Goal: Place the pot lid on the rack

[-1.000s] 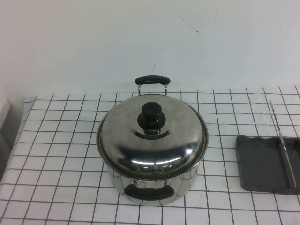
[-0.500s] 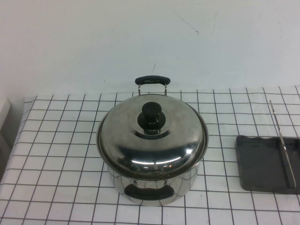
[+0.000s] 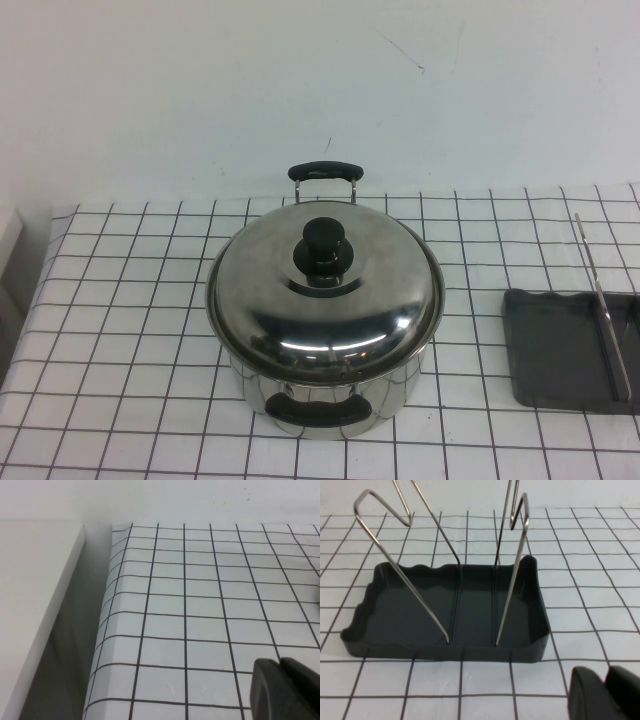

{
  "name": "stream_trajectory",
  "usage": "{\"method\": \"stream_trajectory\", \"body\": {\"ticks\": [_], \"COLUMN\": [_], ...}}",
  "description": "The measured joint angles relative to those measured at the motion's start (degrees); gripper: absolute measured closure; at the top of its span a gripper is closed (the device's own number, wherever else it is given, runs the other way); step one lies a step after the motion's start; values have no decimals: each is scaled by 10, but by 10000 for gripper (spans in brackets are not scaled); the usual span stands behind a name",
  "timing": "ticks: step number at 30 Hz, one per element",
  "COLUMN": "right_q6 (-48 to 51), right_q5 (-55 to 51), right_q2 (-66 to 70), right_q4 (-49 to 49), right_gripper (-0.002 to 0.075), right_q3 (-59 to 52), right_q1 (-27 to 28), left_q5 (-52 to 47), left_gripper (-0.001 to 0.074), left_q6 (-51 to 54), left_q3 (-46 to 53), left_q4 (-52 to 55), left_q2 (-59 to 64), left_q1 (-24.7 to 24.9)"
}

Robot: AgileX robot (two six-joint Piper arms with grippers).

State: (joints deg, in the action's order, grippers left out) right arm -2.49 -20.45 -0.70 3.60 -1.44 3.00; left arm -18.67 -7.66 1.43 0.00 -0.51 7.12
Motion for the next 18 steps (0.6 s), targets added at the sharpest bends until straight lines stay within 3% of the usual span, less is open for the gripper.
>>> {"method": "stream_trajectory", "body": {"ticks": [13,16,18], "right_q6": [0,0,0], "right_q5": [0,0,0], "right_q2": [0,0,0], "right_q4": [0,0,0], "right_gripper": [655,655,655], "right_q3": [0,0,0], "right_q1": [0,0,0], "left_q5": [1,21,35], "left_gripper": [738,738,738], "left_q6": [-5,-72,-147], "left_q3": [0,1,1], "left_q4": [-7,-103,-225], "left_q2": [0,0,0], "left_q1": [0,0,0]}}
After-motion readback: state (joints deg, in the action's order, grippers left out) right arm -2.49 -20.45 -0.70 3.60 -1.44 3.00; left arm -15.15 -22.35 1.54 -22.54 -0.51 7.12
